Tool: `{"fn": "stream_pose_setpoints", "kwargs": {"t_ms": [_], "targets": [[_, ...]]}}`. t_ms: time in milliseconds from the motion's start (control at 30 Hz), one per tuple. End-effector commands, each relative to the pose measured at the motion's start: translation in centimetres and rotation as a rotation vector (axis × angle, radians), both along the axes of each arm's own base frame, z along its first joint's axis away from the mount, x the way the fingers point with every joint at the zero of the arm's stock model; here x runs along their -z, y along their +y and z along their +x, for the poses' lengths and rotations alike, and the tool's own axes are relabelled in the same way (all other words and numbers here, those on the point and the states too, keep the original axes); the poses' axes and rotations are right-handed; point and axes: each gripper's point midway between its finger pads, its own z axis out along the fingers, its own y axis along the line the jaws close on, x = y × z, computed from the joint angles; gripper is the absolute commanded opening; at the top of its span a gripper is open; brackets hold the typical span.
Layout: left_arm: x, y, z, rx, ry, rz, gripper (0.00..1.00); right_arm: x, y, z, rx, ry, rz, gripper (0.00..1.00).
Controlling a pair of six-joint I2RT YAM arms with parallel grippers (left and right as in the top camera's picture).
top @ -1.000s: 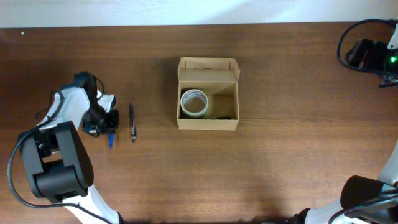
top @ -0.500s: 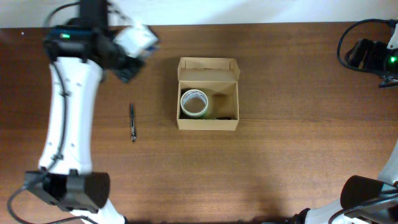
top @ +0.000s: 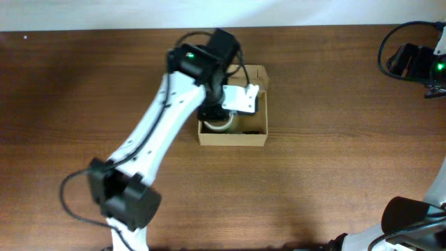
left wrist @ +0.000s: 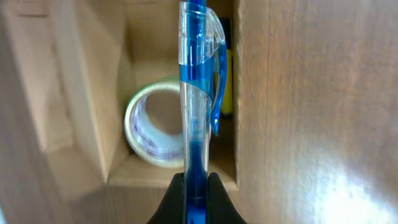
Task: Pack container
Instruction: 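Carry the blue pen over the box, lower it in, release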
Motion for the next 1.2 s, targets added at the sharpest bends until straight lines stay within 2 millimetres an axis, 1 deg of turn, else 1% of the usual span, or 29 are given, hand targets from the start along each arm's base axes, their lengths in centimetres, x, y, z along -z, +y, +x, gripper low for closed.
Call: {"fn": "stream_pose_setpoints", "kwargs": {"t_ms": [0,100,233,300,400,600,667,733,767,800,833,867,900,1000,1033,1167], "targets": [[3.6,-0.2,0.4,-0.003,0.06,0.054,0.02,-0.4,0.1,0.1,-0.006,-0.014,0.008,0.99],[6.1,-0.2,0.5,-0.049,0.116,0.082,0.02,-0.4,0.1,0.1,-0.006,-0.014,0.008,0.99],[8.2,-0.4,0.3,-0.05,0.168,0.1,0.02,-0.4,0.1,0.1,-0.006,-0.014,0.008,0.99],[8.6,-0.9,-0.1,-0.059,0.2,0.073,0.02,-0.4,0.1,0.1,-0.005,-0.014,0.008,0.99],[8.8,-1.1,-0.2,-0.095,0.206,0.077,0.02,-0.4,0.1,0.1,-0.005,-0.014,0.008,0.99],[8.8,-1.9,-0.8,-0.081,0.207,0.085,0.03,-0.4,0.1,0.1,-0.006,-0.014,0.008,0.99],[8.8,-2.0,-1.0,-0.086,0.209,0.087,0.17,-0.4,0.1,0.1,-0.006,-0.014,0.008,0.99],[8.8,-1.8,-0.8,-0.103,0.198,0.102,0.27,-0.4,0.1,0.1,-0.006,-0.014,0.008,0.99],[8.8,-1.6,-0.7,-0.118,0.186,0.117,0.31,-0.4,0.1,0.1,-0.005,-0.014,0.008,0.99],[8.6,-1.4,-0.5,-0.128,0.168,0.134,0.33,-0.4,0.1,0.1,-0.006,-0.014,0.008,0.99],[8.3,-1.4,-0.4,-0.132,0.149,0.14,0.35,-0.4,0.1,0.1,-0.005,-0.014,0.008,0.99],[7.7,-1.5,-0.3,-0.137,0.126,0.139,0.46,-0.4,0.1,0.1,-0.006,-0.014,0.008,0.99],[7.0,-1.5,-0.2,-0.141,0.107,0.129,0.51,-0.4,0.1,0.1,-0.006,-0.014,0.008,0.99],[3.3,-1.4,0.4,-0.195,0.018,0.07,0.51,-0.4,0.1,0.1,-0.005,-0.014,0.008,0.99],[1.9,-1.0,0.6,-0.219,-0.016,0.056,0.52,-0.4,0.1,0.1,-0.006,-0.014,0.008,0.99],[-4.7,1.1,1.2,-0.361,-0.153,-0.057,0.51,-0.4,0.1,0.1,-0.005,-0.014,0.008,0.99]]}}
